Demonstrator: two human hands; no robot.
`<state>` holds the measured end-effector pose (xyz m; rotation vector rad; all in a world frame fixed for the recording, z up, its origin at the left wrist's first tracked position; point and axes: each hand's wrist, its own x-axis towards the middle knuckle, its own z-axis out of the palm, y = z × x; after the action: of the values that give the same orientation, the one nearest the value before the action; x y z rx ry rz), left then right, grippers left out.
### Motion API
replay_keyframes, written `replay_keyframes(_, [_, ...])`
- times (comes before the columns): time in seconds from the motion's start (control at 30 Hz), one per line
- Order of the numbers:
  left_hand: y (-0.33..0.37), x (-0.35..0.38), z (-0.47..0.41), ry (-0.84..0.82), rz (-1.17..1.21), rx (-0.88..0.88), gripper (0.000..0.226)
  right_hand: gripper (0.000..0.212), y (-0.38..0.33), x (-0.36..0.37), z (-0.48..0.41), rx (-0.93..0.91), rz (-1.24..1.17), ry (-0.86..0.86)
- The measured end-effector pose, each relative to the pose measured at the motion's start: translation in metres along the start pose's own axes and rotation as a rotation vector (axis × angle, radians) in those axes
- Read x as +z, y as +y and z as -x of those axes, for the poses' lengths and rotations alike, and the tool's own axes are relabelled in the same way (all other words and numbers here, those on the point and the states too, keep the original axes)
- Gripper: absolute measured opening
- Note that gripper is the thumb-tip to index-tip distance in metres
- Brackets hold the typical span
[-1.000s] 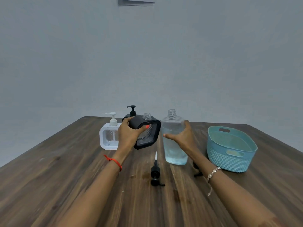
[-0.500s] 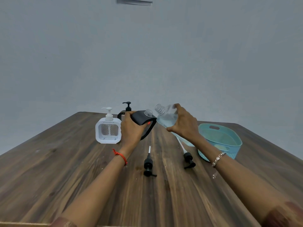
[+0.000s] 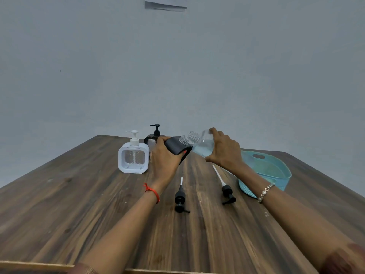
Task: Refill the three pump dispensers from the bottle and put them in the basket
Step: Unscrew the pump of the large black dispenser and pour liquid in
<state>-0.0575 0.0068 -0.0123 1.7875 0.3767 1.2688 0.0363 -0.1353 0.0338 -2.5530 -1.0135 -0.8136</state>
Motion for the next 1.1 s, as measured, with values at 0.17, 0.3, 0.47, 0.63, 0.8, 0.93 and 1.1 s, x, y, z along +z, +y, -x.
replay_keyframes(0.17, [0.001,0.002,0.002,0.026,0.002,-0.012,0.056,0.078,-0.001,0.000,-0.002,-0.009,0.042,-0.007])
replay_keyframes(0.3, [-0.001,0.004,0.003,0.041,0.001,-0.025,0.056,0.075,-0.001,0.000,-0.002,-0.025,0.058,0.002])
replay_keyframes(0.47, [-0.003,0.005,0.003,0.047,0.015,-0.028,0.055,0.074,-0.001,-0.001,-0.003,-0.039,0.080,0.005])
replay_keyframes(0.63, [-0.002,0.005,0.004,0.048,0.022,-0.036,0.056,0.074,-0.001,-0.003,-0.003,-0.051,0.106,0.005])
replay_keyframes(0.8, [-0.002,0.006,0.006,0.061,0.030,-0.046,0.055,0.074,-0.001,-0.006,-0.003,-0.061,0.128,0.005])
replay_keyframes(0.93, [-0.002,0.007,0.006,0.068,0.042,-0.054,0.055,0.076,0.000,-0.008,-0.003,-0.070,0.140,0.001])
replay_keyframes(1.1, [-0.001,0.009,0.007,0.084,0.041,-0.051,0.057,0.075,0.000,-0.010,-0.003,-0.074,0.145,0.005])
